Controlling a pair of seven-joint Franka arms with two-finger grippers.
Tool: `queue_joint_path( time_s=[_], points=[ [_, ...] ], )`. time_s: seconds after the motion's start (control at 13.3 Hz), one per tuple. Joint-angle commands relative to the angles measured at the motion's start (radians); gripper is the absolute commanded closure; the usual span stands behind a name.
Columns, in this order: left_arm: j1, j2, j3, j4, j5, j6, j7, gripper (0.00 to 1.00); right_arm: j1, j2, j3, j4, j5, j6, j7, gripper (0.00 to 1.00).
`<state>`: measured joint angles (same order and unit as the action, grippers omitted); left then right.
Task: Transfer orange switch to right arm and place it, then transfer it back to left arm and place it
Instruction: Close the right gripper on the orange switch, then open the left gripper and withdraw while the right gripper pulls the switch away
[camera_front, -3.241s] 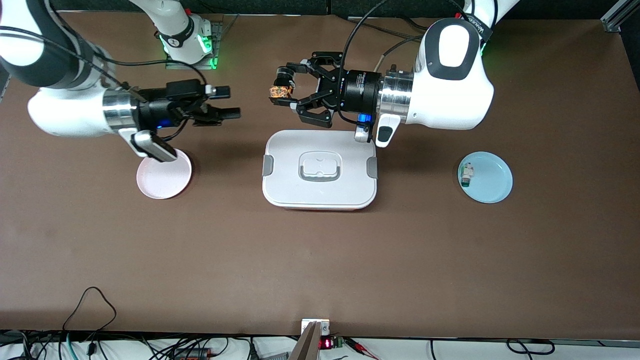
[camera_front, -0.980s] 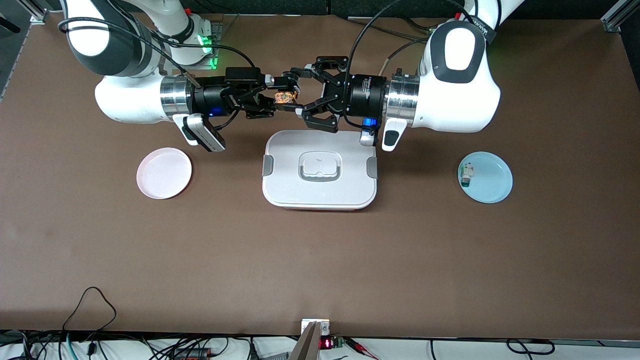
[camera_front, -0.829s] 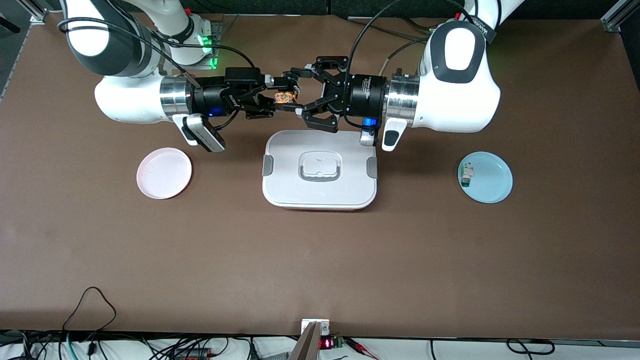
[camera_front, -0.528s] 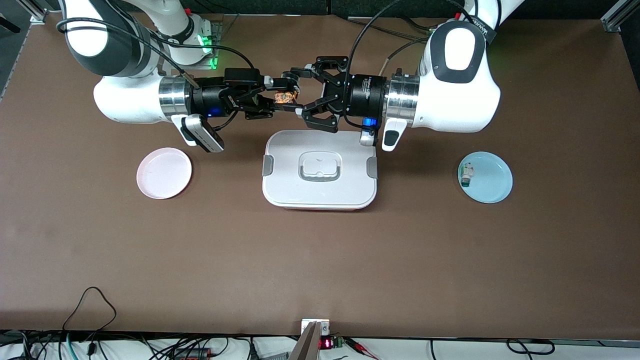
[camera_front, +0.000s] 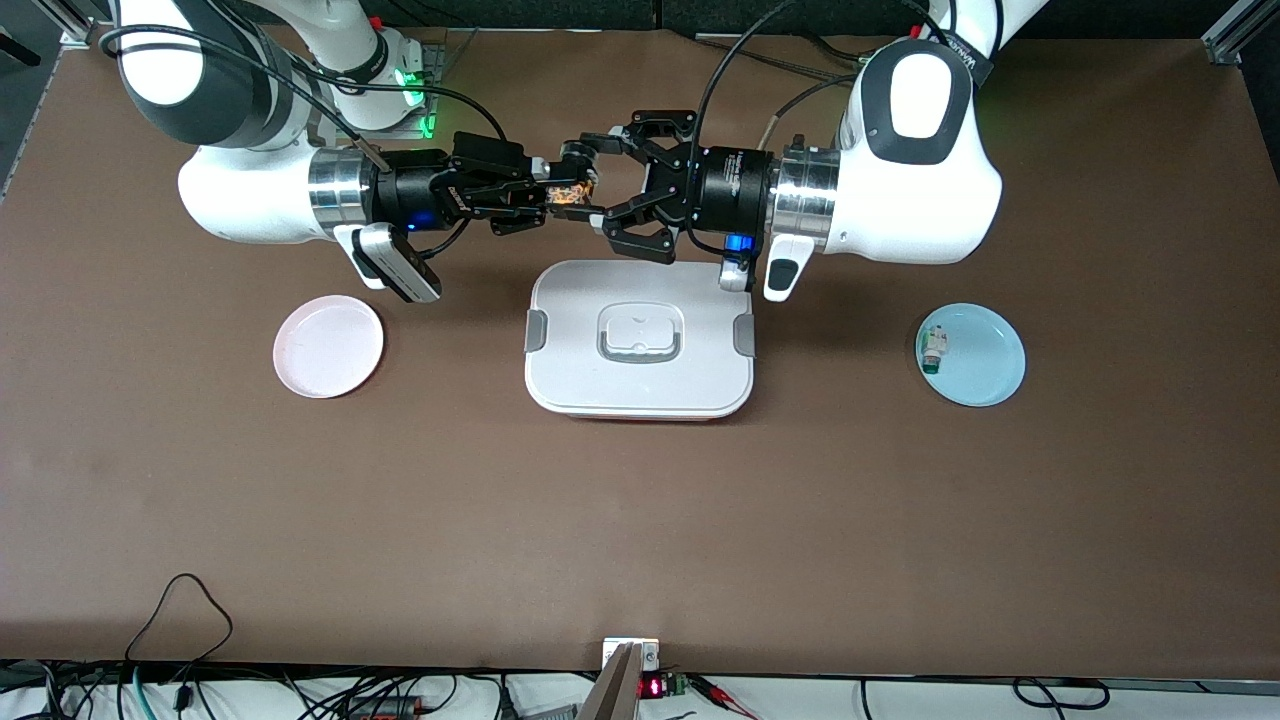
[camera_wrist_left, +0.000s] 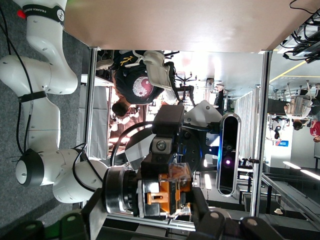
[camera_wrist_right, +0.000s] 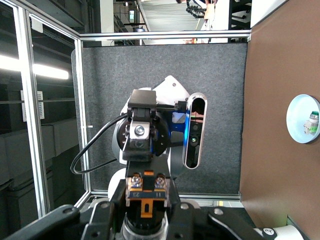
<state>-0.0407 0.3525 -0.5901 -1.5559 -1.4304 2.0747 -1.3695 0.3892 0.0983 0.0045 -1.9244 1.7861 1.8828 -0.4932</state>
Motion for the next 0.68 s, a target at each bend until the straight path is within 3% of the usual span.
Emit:
queue_joint_path(
  time_s=[0.0,0.15,0.23,0.3,0.6],
  points=[
    [-0.001,0.011,-0.002,0.017,-0.022,-0.005,-0.017,0.99,-0.013,-0.02,0.003,-0.011,0.01,0.006,-0.025,0.76],
    [-0.001,0.011,-0.002,0.016,-0.024,-0.005,-0.019,0.95,-0.013,-0.02,0.003,-0.011,0.01,0.004,-0.025,0.76],
    [0.001,0.028,-0.004,0.019,-0.027,-0.005,-0.057,0.7,-0.013,-0.02,0.003,-0.011,0.01,0.001,-0.027,0.76],
    [0.002,0.054,-0.004,0.031,-0.016,-0.015,-0.112,0.01,-0.013,-0.02,0.003,-0.011,0.009,-0.001,-0.028,0.76],
    [0.002,0.062,-0.002,0.059,-0.015,-0.024,-0.112,0.0,-0.013,-0.02,0.003,-0.011,0.009,-0.002,-0.034,0.76]
  ],
)
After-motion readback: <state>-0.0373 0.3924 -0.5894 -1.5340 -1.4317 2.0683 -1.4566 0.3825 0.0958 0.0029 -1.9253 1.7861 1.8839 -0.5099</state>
